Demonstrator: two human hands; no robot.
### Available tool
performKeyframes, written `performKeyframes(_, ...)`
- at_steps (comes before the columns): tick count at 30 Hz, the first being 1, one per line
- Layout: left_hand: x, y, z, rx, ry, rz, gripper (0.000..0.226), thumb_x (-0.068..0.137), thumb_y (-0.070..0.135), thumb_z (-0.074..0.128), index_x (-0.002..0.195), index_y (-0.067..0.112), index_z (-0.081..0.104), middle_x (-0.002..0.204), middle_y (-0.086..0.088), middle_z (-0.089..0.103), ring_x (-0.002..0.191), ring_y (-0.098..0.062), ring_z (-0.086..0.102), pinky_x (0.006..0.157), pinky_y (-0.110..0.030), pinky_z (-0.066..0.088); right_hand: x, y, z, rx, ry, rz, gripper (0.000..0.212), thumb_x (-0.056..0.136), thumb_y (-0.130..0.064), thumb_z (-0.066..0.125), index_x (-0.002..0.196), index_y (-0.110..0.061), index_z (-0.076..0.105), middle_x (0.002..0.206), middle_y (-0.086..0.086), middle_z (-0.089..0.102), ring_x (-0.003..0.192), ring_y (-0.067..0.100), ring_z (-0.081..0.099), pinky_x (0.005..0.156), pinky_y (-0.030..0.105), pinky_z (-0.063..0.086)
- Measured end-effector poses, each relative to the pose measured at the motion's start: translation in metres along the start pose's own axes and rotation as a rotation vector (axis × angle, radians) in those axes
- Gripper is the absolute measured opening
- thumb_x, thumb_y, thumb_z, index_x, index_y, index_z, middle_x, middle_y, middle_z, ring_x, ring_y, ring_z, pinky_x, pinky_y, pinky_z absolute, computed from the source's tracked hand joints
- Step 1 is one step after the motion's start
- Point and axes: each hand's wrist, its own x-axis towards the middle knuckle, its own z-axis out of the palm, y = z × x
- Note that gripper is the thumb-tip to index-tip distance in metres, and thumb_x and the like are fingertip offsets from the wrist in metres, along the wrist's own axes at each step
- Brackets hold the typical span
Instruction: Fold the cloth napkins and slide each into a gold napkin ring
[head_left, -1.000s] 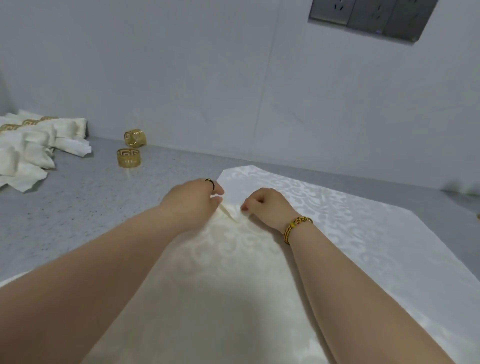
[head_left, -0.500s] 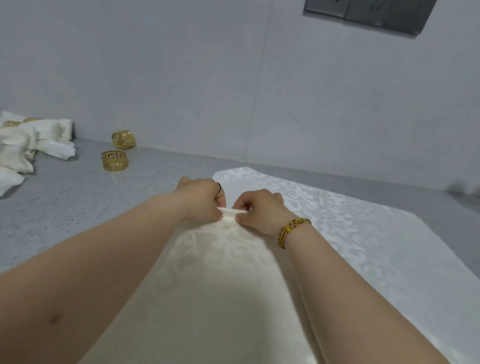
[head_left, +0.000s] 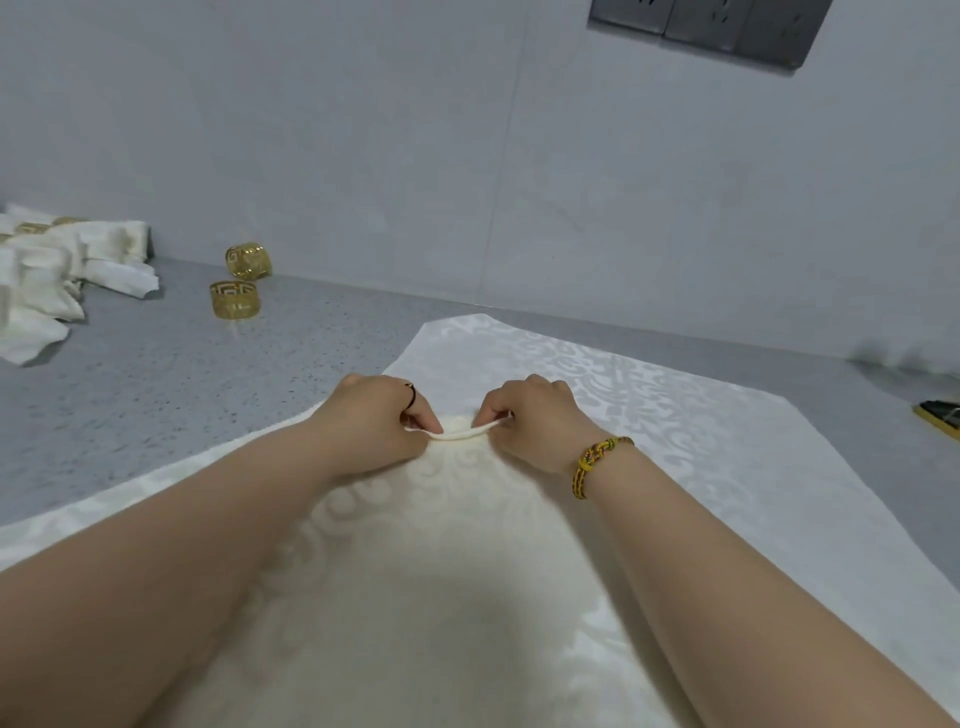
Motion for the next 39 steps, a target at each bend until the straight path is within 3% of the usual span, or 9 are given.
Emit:
performKeyframes(2, -0.003, 0.001, -0.003, -0.064, -0.052, -0.041, 0.014, 0.085, 0.017, 0.058, 0.083, 0.017, 0.072, 0.082, 0.012, 0.065, 0.083, -0.005, 0.058, 0.081, -0.006, 0.032, -0.003, 0.000, 0.002, 0.041, 0.033, 0.019, 0.035, 0.086, 0.000, 0.040, 0.098, -0.020, 0.068, 0.074, -0.016, 0.042, 0.091, 0.010, 0.031, 0.081, 0.025, 0.018)
performKeyframes(6, 0.000, 0.002, -0.001, -0.056, -0.062, -0.164, 0.026, 0.088, 0.022, 0.052, 0.064, 0.029, 0.057, 0.094, 0.011, 0.065, 0.103, -0.014, 0.056, 0.099, -0.028, 0.034, -0.004, 0.000, 0.002, 0.051, 0.012, 0.055, 0.024, 0.088, -0.016, 0.045, 0.094, -0.018, 0.068, 0.083, -0.010, 0.058, 0.095, 0.013, 0.039, 0.083, 0.026, 0.020)
performKeyframes(9, 0.004, 0.003, 0.006, 0.077, 0.060, -0.205, 0.007, 0.088, 0.025, 0.055, 0.093, 0.029, 0.059, 0.099, 0.012, 0.052, 0.116, -0.016, 0.046, 0.097, -0.030, 0.026, -0.001, 0.002, -0.001, 0.009, -0.027, 0.088, 0.028, 0.091, -0.031, 0.045, 0.090, -0.015, 0.068, 0.094, 0.000, 0.065, 0.098, 0.017, 0.041, 0.083, 0.028, 0.020)
performKeyframes(12, 0.005, -0.002, 0.006, 0.150, 0.032, -0.232, 0.037, 0.088, 0.034, 0.055, 0.124, 0.032, 0.048, 0.131, 0.007, 0.045, 0.128, -0.016, 0.033, 0.100, -0.029, 0.019, 0.002, 0.004, -0.003, 0.010, -0.039, 0.101, 0.018, 0.087, -0.036, 0.056, 0.089, -0.020, 0.063, 0.100, -0.001, 0.061, 0.099, 0.017, 0.040, 0.087, 0.029, 0.023)
performKeyframes(16, 0.006, -0.008, 0.003, 0.061, 0.009, -0.234, 0.039, 0.086, 0.039, 0.058, 0.123, 0.032, 0.049, 0.121, 0.012, 0.054, 0.119, -0.010, 0.041, 0.086, -0.025, 0.015, 0.005, 0.002, -0.006, 0.109, -0.095, 0.125, 0.041, 0.083, -0.031, 0.063, 0.120, -0.021, 0.049, 0.119, -0.002, 0.051, 0.113, 0.018, 0.044, 0.088, 0.024, 0.021)
performKeyframes(20, 0.007, -0.007, 0.000, 0.124, -0.012, -0.243, 0.035, 0.084, 0.040, 0.060, 0.116, 0.030, 0.053, 0.103, 0.012, 0.051, 0.118, -0.011, 0.044, 0.094, -0.029, 0.018, 0.008, -0.007, -0.015, 0.062, -0.192, 0.086, 0.043, 0.086, -0.022, 0.059, 0.127, -0.024, 0.046, 0.103, -0.008, 0.046, 0.106, 0.017, 0.038, 0.087, 0.023, 0.022)
performKeyframes(26, 0.000, 0.001, -0.004, 0.172, 0.044, -0.189, 0.011, 0.084, 0.032, 0.061, 0.079, 0.031, 0.051, 0.070, 0.015, 0.046, 0.092, -0.012, 0.041, 0.079, -0.028, 0.014, 0.005, -0.018, -0.011, -0.063, -0.148, 0.040, 0.017, 0.083, -0.007, 0.050, 0.089, -0.023, 0.052, 0.084, -0.007, 0.050, 0.091, 0.016, 0.036, 0.084, 0.027, 0.023)
performKeyframes(30, -0.012, 0.007, -0.003, 0.340, 0.169, -0.032, 0.012, 0.085, 0.023, 0.056, 0.079, 0.031, 0.049, 0.078, 0.014, 0.046, 0.098, -0.011, 0.042, 0.076, -0.026, 0.012, -0.012, -0.019, -0.007, -0.175, -0.042, -0.047, 0.034, 0.080, 0.000, 0.044, 0.064, -0.028, 0.032, 0.069, -0.010, 0.040, 0.084, 0.015, 0.031, 0.074, 0.027, 0.018)
performKeyframes(39, -0.035, 0.011, -0.007, 0.294, -0.022, 0.002, 0.019, 0.089, 0.033, 0.048, 0.092, 0.024, 0.064, 0.100, 0.014, 0.058, 0.107, -0.011, 0.042, 0.088, -0.022, 0.017, -0.043, -0.021, -0.008, -0.113, -0.091, -0.028, 0.014, 0.086, -0.022, 0.050, 0.096, -0.020, 0.060, 0.097, -0.003, 0.058, 0.092, 0.016, 0.035, 0.085, 0.028, 0.024)
